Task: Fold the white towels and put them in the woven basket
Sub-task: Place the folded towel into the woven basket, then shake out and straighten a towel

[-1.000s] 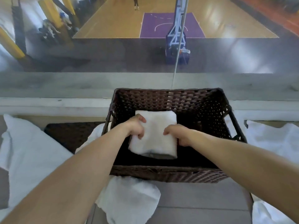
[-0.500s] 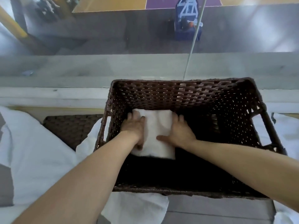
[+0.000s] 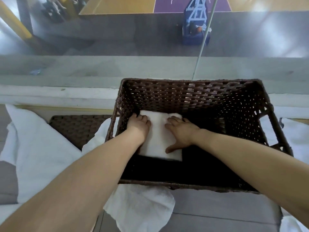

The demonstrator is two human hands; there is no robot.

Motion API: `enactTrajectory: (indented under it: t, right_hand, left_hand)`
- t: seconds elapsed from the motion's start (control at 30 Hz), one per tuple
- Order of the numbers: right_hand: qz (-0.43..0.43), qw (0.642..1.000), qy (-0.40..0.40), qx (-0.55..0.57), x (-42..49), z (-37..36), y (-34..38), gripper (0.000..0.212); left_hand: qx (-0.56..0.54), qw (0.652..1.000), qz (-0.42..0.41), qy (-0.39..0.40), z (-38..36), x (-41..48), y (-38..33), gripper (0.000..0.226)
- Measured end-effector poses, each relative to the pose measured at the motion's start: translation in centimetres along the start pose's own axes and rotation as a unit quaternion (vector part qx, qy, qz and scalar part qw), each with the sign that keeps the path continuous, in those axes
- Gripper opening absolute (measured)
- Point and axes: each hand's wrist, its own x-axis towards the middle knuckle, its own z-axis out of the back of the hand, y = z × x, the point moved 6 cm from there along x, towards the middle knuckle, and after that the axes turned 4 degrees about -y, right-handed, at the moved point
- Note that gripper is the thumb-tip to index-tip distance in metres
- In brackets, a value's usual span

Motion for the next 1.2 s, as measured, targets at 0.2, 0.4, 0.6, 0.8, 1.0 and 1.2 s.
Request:
enactTrajectory:
  t: [0.2,0.4,0.6,0.8,1.0,1.2]
  right_hand:
    - [-0.019,0.997,-0.071,0.031,-7.6,9.9,1.9,0.057]
    - [0.044,0.965,-0.255,0.045,-18.9,17.6,9.5,0.039]
    - [0.14,0.925,-0.342,0.092,-25.9,14.2,18.1,0.021]
    - [0.104,0.992,-0.073,0.009,-26.8,3.7,19.0,0.028]
    - [0.043,0.995,-0.055,0.072,-28.5,2.6,17.9,0.018]
    - [-0.017,0.996,-0.054,0.068,-32.0,1.1,16.3,0.023]
  left_hand:
    - [-0.017,0.981,-0.061,-0.185,8.6,-11.8,2.8,0.053]
    - [-0.062,0.945,-0.054,-0.317,9.0,-26.0,8.0,0.032]
    - [-0.135,0.971,0.004,-0.198,-1.5,-29.7,6.4,0.026]
    - [-0.133,0.985,-0.055,-0.099,-12.7,-24.1,-2.6,0.113]
    - [-0.186,0.962,-0.023,-0.199,-11.9,-22.8,-5.1,0.067]
    - [-0.434,0.888,0.028,-0.15,-5.4,-25.2,-4.1,0.056]
